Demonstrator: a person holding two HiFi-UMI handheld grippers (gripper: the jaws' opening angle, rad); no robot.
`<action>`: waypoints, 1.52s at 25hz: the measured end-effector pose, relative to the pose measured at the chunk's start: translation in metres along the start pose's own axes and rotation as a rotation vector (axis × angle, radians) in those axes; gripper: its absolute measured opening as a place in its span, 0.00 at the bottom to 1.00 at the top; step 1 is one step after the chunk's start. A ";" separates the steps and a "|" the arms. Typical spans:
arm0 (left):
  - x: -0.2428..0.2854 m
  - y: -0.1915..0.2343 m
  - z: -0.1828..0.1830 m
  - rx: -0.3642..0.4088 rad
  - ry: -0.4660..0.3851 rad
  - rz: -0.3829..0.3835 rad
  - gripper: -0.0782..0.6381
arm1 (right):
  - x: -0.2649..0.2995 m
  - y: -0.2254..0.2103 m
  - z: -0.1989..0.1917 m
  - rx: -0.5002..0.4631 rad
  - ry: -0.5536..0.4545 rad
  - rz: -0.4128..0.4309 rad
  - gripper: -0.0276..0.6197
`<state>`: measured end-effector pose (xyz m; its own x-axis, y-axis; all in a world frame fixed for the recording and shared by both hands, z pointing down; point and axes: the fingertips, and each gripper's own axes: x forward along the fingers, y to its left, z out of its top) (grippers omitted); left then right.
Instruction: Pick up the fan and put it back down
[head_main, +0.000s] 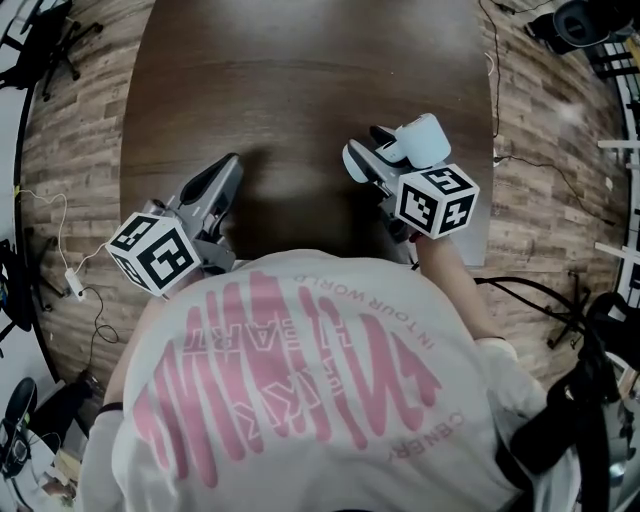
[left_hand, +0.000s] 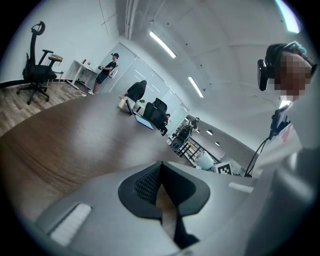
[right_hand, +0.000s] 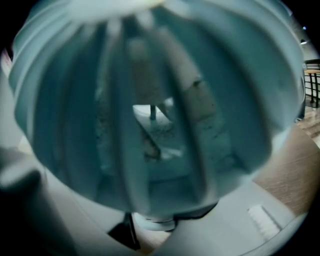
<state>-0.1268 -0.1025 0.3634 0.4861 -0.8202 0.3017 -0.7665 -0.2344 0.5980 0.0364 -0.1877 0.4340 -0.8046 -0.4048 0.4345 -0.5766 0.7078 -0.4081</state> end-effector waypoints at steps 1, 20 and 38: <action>-0.001 0.001 0.000 -0.002 -0.002 0.004 0.13 | 0.001 0.001 -0.001 0.001 0.003 0.003 0.36; -0.001 -0.001 -0.001 -0.010 -0.015 0.001 0.13 | 0.003 -0.004 -0.012 0.016 0.045 -0.009 0.36; 0.000 -0.004 -0.004 -0.013 -0.005 -0.005 0.13 | 0.006 0.003 -0.014 -0.017 0.054 0.010 0.36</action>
<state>-0.1222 -0.0993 0.3635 0.4882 -0.8214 0.2949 -0.7582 -0.2318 0.6095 0.0319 -0.1797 0.4464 -0.8011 -0.3662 0.4734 -0.5658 0.7215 -0.3992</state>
